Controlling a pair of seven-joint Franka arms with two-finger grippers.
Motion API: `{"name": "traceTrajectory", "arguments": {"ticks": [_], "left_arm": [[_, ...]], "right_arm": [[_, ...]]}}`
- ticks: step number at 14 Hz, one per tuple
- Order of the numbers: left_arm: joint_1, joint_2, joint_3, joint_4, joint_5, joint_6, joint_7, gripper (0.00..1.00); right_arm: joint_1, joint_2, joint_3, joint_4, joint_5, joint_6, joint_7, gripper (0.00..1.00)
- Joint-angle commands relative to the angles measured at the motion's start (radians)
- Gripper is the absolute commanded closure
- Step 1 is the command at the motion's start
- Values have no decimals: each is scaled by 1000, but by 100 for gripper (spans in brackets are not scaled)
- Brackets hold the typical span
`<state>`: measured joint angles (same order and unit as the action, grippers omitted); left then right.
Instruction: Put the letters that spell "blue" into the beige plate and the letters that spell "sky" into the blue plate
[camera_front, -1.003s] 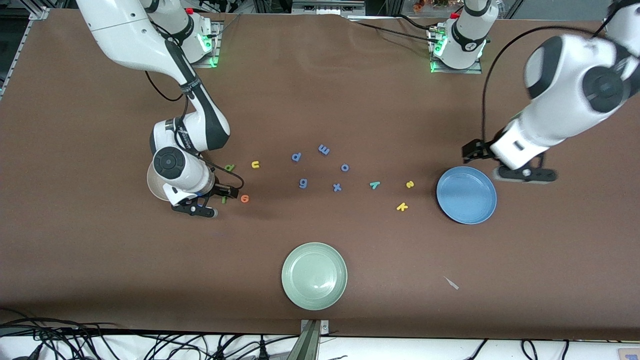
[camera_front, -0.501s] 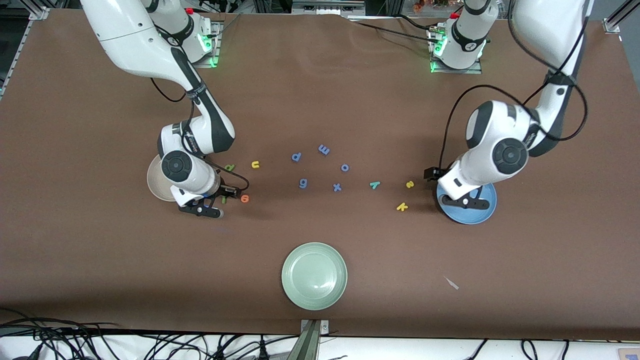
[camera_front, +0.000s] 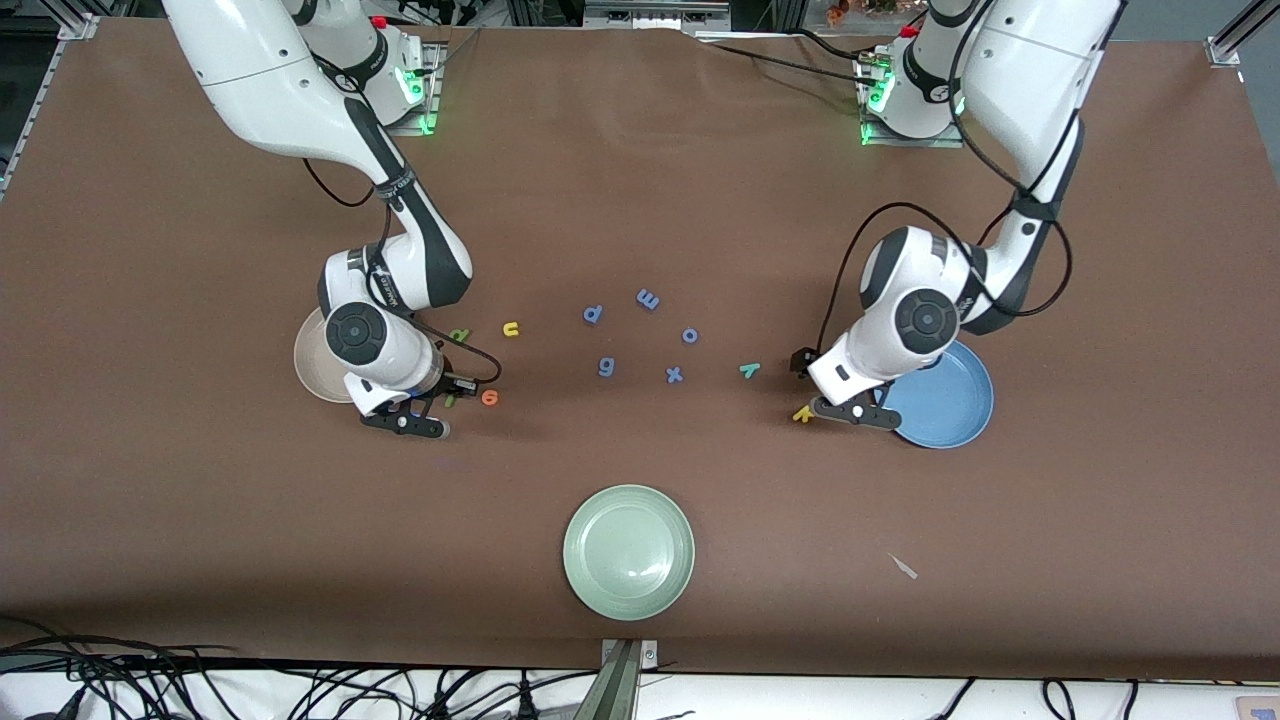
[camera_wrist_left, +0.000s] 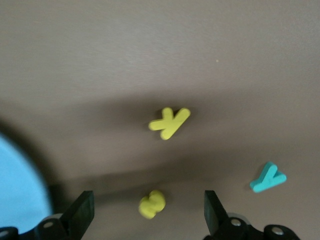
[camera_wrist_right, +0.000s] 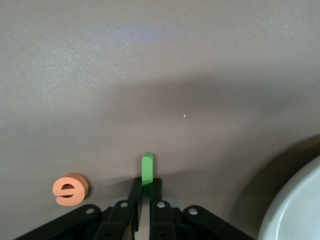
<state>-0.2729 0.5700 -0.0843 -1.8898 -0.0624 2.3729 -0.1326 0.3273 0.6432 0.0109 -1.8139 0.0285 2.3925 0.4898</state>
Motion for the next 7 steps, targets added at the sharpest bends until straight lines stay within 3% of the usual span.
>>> {"name": "traceTrajectory", "arguments": {"ticks": [1,5,7], "left_arm": [[-12,30,6,5,-23,40,-1,3],[-11,13,6,-37,-17,42,4,4],[-9,-8,6,-81,-11,42,10,4]], "right_arm": [[1,13,4,25,17,-5,-25,100],[-5,-13,-3,154,21,-258,-39,100],[-11,-65,-20,142,19,-363,-110,100]]}}
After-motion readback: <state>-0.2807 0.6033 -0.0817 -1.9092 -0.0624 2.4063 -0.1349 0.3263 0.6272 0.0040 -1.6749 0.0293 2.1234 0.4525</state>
